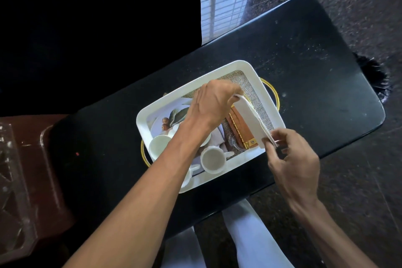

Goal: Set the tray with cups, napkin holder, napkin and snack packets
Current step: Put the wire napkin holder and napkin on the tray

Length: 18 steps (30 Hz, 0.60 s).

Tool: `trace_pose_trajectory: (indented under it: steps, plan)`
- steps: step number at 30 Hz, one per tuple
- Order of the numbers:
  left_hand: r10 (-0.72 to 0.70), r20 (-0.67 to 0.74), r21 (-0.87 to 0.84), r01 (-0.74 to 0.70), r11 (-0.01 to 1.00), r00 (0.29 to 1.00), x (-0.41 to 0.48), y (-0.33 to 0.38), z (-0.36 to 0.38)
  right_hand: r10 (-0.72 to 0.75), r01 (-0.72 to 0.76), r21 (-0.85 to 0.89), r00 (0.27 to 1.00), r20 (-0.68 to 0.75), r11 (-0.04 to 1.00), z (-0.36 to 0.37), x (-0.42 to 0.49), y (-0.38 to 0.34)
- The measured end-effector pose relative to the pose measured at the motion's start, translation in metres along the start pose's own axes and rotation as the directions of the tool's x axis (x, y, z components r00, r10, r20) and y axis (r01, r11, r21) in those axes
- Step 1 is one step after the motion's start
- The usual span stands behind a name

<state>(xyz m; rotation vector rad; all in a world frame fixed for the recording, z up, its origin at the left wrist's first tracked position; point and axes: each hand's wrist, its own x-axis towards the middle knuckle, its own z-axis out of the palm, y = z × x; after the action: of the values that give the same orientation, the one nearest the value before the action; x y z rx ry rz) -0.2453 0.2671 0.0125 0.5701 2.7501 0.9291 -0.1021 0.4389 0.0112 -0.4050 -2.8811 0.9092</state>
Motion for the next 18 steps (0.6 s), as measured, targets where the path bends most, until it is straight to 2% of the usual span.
trace_pose_trajectory:
  steps: [8,18]
  plan:
    - [-0.104,0.107,0.129,0.090,0.988,0.989,0.005,-0.009,0.017,-0.017,0.022,-0.040,0.992,0.123,0.999,0.016,-0.002,0.003]
    - [-0.142,0.098,0.108,0.131,0.985,0.985,-0.013,-0.009,0.003,0.016,0.005,-0.111,0.983,0.184,0.994,0.007,0.000,-0.009]
